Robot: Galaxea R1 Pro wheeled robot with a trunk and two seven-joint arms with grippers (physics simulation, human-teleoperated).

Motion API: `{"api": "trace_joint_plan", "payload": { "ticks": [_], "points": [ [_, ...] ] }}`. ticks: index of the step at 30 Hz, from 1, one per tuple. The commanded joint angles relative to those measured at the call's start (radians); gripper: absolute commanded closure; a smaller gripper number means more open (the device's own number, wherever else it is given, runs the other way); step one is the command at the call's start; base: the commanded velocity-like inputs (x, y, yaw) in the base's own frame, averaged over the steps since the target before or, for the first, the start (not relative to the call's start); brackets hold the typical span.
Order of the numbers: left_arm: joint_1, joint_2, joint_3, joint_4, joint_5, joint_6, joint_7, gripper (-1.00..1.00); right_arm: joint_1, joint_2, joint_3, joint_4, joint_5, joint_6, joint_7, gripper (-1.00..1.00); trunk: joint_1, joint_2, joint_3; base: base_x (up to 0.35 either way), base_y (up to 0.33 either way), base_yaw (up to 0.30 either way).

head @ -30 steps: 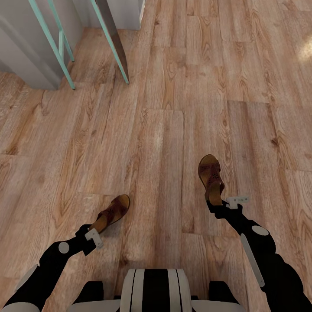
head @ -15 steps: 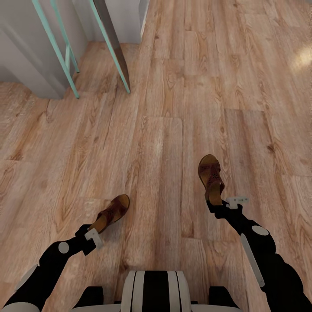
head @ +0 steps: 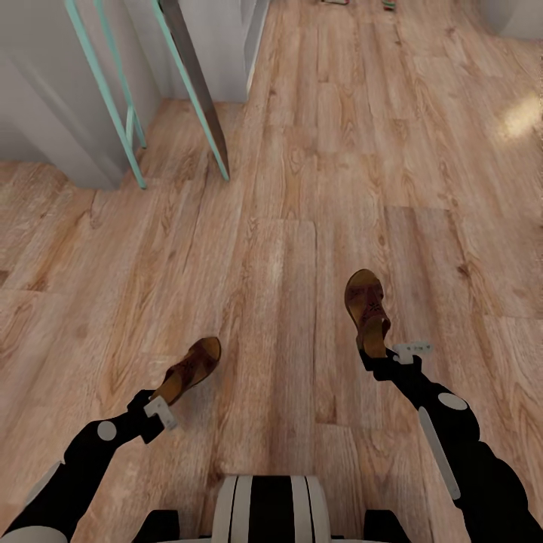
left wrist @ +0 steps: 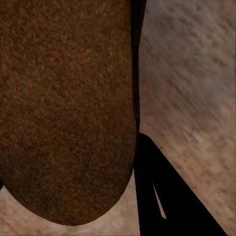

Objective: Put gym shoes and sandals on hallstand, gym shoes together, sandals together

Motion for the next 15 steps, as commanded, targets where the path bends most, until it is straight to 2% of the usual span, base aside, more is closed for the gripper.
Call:
{"api": "trace_joint_plan", "payload": {
  "ticks": [1, 11, 15],
  "points": [
    [0.0, -0.001, 0.005, -0.002, -0.005, 0.004, -0.008, 1.0, 0.0, 0.0, -0.001, -0.001, -0.006, 0.007, 0.003, 1.0, -0.001, 0.0, 0.003, 0.0, 0.0, 0.0],
    [0.0, -0.004, 0.025, 0.0, 0.002, 0.004, -0.009, 1.0, 0.0, 0.0, -0.001, -0.002, -0.007, 0.006, 0.003, 1.0, -0.005, 0.002, 0.042, 0.0, 0.0, 0.0],
    [0.001, -0.005, 0.042, 0.007, 0.038, 0.004, -0.008, 1.0, 0.0, 0.0, -0.001, -0.004, -0.007, 0.006, 0.003, 1.0, -0.007, 0.003, 0.058, 0.0, 0.0, 0.0]
  ]
}}
